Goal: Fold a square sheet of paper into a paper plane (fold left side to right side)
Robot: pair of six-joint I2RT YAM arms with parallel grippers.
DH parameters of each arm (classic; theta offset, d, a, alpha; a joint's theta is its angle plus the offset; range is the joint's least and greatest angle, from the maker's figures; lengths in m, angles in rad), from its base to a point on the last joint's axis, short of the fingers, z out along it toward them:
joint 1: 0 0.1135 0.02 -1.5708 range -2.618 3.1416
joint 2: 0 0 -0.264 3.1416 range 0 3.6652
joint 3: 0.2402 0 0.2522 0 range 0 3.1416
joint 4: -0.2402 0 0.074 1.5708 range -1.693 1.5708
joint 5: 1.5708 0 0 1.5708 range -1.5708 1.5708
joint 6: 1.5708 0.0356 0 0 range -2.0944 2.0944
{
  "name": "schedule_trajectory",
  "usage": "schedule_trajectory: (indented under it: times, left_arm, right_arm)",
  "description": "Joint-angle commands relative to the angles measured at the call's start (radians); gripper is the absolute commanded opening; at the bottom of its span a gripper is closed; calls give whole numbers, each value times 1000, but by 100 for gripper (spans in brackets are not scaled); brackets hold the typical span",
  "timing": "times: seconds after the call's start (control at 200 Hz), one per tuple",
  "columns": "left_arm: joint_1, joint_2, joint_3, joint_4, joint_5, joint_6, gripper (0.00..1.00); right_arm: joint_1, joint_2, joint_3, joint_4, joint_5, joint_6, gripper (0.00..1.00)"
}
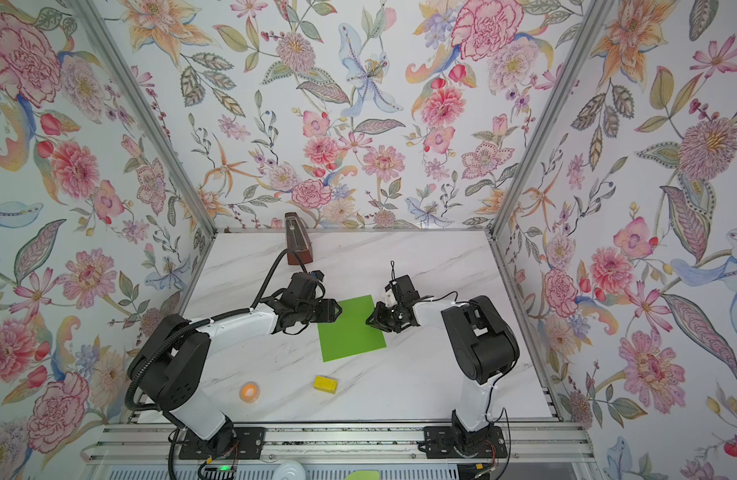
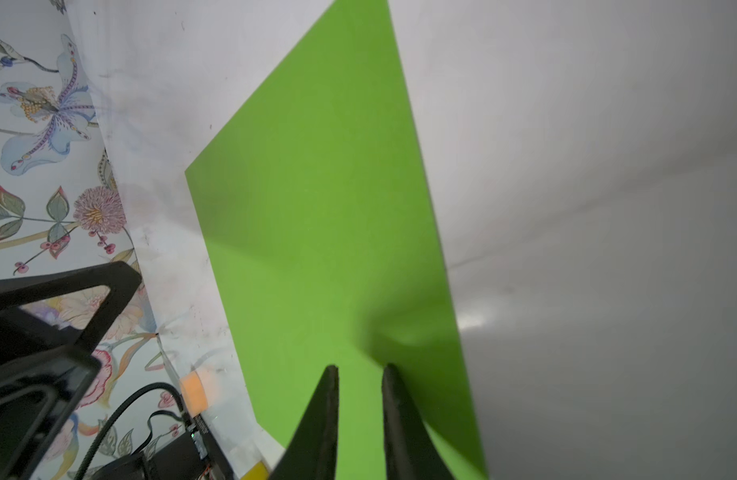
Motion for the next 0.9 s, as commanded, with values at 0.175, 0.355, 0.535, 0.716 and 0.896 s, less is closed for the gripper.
schedule_trajectory:
  times: [0.175,0.355,0.535,0.716,0.896]
  left_arm:
    - [5,6,-2,-22,51,-22,48]
    - [-5,26,14,-50,68,-25,39]
    - [-19,51,26,-87,70,-24,17]
    - [-35,70,31,-101,66,-25,1]
    - [-39,91,37,-102,63,-24,0]
  right_arm:
    - [-31,-99,-154,-27,144,58,21]
    - [-24,-150,-199,7,169,124,21]
    - [0,-179,-257,82,175,209,21]
    - [7,-210,-260,79,187,226,22]
    - [6,-251,-226,73,162,209,26]
